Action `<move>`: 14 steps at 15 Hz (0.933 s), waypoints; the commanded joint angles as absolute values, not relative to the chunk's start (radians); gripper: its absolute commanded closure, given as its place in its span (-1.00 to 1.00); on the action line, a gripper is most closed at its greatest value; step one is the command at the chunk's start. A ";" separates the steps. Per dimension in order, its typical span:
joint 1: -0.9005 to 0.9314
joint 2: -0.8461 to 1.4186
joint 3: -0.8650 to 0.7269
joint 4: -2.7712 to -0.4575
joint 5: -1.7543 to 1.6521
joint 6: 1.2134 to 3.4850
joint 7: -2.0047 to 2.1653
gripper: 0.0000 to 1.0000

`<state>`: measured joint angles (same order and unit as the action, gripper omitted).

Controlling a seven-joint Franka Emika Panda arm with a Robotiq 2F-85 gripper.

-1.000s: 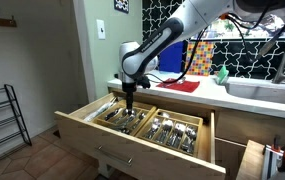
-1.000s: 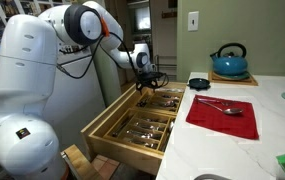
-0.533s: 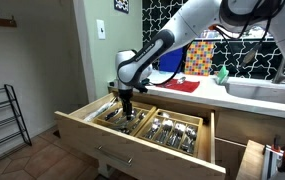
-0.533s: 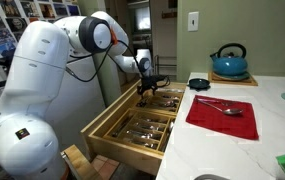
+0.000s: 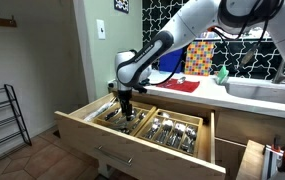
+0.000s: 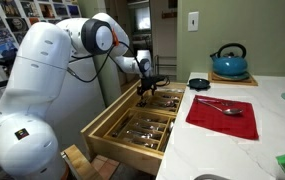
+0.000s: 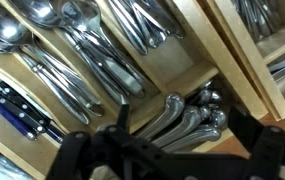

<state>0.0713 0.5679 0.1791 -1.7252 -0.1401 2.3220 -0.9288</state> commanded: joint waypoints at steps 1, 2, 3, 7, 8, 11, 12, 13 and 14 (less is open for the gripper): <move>0.065 0.592 0.196 -1.713 -0.153 2.309 -1.014 -1.00; 0.068 0.595 0.193 -1.715 -0.164 2.313 -1.037 -1.00; 0.065 0.597 0.197 -1.713 -0.157 2.309 -1.060 -1.00; 0.071 0.617 0.188 -1.700 -0.161 2.309 -1.098 -1.00; 0.071 0.623 0.190 -1.696 -0.159 2.307 -1.109 -1.00; 0.075 0.637 0.185 -1.688 -0.166 2.318 -1.131 -1.00; 0.076 0.641 0.185 -1.684 -0.167 2.319 -1.137 -0.87; 0.077 0.645 0.183 -1.680 -0.170 2.321 -1.143 -0.83; 0.077 0.650 0.183 -1.673 -0.170 2.318 -1.149 -0.68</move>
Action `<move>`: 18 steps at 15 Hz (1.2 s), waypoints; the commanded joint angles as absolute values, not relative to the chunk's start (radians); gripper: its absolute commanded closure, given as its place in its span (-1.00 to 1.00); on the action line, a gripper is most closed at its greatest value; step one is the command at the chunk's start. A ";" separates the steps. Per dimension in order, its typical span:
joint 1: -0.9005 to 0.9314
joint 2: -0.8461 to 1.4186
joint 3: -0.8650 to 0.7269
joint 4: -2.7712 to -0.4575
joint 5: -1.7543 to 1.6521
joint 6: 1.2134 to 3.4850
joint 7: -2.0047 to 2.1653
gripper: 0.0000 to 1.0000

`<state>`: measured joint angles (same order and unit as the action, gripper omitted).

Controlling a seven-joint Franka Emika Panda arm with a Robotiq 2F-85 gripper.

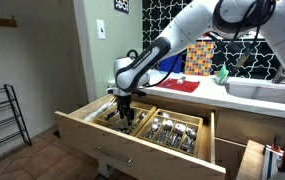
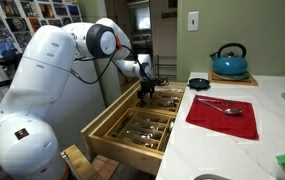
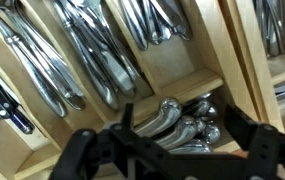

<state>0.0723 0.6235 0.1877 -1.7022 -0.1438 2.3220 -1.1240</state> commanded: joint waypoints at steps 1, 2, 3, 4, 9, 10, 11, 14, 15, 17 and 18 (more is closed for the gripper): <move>0.078 0.655 0.181 -1.668 -0.173 2.318 -1.154 -0.74; 0.077 0.660 0.182 -1.663 -0.174 2.317 -1.165 -0.73; 0.078 0.664 0.181 -1.658 -0.176 2.318 -1.171 -0.63; 0.077 0.670 0.183 -1.652 -0.177 2.319 -1.184 -0.48; 0.078 0.695 0.182 -1.625 -0.186 2.319 -1.235 -0.11; 0.079 0.700 0.183 -1.619 -0.188 2.314 -1.247 -0.18; 0.080 0.703 0.182 -1.617 -0.190 2.314 -1.255 -0.10; 0.080 0.707 0.187 -1.614 -0.195 2.305 -1.300 -0.17; 0.081 0.708 0.188 -1.614 -0.195 2.306 -1.316 -0.10; 0.085 0.708 0.185 -1.614 -0.198 2.305 -1.336 0.12; 0.089 0.707 0.182 -1.613 -0.202 2.305 -1.342 0.33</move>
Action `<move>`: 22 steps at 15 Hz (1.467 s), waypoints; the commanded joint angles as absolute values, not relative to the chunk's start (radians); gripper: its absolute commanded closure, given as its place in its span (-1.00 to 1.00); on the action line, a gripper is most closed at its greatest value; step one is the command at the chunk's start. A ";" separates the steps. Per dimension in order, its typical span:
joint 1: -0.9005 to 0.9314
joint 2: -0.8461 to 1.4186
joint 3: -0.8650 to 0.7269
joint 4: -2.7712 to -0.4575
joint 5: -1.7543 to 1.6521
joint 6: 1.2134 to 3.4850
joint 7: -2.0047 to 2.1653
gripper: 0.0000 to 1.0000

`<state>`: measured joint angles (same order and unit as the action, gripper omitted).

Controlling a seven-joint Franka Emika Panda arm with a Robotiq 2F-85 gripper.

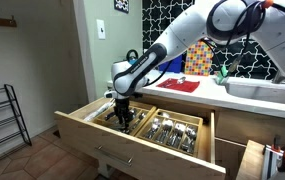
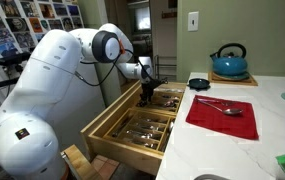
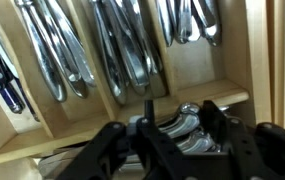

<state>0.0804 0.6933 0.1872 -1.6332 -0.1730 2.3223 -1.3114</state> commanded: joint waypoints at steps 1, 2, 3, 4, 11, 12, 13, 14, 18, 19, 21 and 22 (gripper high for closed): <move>0.091 0.707 0.181 -1.613 -0.204 2.304 -1.349 0.56; 0.093 0.706 0.180 -1.613 -0.208 2.298 -1.351 0.76; 0.094 0.705 0.177 -1.613 -0.211 2.294 -1.349 0.81; 0.095 0.706 0.177 -1.610 -0.212 2.289 -1.347 0.81; 0.087 0.683 0.185 -1.609 -0.192 2.260 -1.339 0.85; 0.086 0.683 0.186 -1.605 -0.187 2.256 -1.337 0.85; 0.086 0.683 0.186 -1.602 -0.182 2.254 -1.329 0.85; 0.089 0.687 0.182 -1.595 -0.180 2.255 -1.313 0.85; 0.104 0.704 0.159 -1.568 -0.189 2.270 -1.219 0.86; 0.105 0.706 0.158 -1.566 -0.193 2.269 -1.207 0.85; 0.106 0.707 0.157 -1.565 -0.195 2.273 -1.185 0.85; 0.107 0.705 0.156 -1.566 -0.196 2.276 -1.172 0.83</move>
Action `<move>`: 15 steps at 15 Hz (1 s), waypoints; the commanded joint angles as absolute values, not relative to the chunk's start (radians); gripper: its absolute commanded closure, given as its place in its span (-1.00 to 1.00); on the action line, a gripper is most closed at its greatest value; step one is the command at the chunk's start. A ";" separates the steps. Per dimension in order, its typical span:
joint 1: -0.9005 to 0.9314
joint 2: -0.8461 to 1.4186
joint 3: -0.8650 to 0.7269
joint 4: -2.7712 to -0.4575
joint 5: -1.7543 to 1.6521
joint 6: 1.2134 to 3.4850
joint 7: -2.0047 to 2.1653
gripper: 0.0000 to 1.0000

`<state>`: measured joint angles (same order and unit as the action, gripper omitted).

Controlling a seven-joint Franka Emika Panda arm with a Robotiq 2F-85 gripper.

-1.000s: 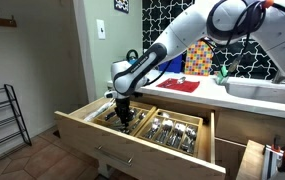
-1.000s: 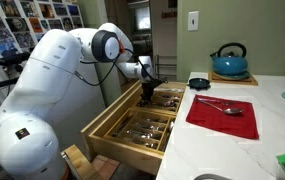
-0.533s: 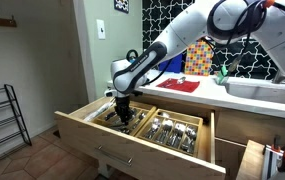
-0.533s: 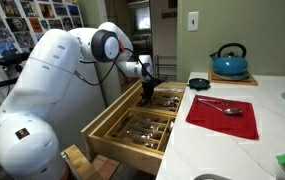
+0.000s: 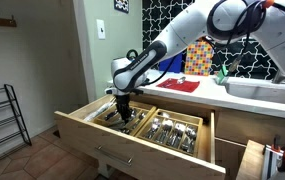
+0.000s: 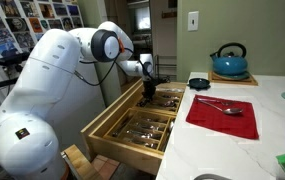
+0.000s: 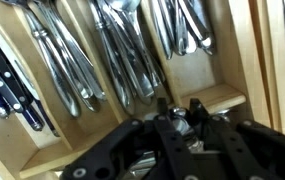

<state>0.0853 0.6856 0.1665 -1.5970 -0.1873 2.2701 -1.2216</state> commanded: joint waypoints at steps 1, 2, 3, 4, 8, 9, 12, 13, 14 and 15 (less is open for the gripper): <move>0.105 0.705 0.158 -1.565 -0.192 2.275 -1.165 0.82; 0.107 0.705 0.157 -1.565 -0.196 2.276 -1.156 0.76; 0.109 0.707 0.155 -1.563 -0.196 2.280 -1.144 0.76; 0.108 0.709 0.158 -1.559 -0.192 2.277 -1.134 0.65; 0.113 0.721 0.160 -1.546 -0.193 2.281 -1.097 0.25; 0.117 0.727 0.160 -1.538 -0.194 2.284 -1.087 0.12; 0.130 0.744 0.162 -1.510 -0.196 2.285 -1.061 -0.13; 0.132 0.750 0.163 -1.501 -0.194 2.282 -1.054 -0.02; 0.136 0.757 0.162 -1.491 -0.195 2.279 -1.044 0.02; 0.141 0.764 0.160 -1.480 -0.196 2.275 -1.032 0.10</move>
<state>0.1282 0.7258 0.1645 -1.5270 -0.1873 2.2749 -1.0709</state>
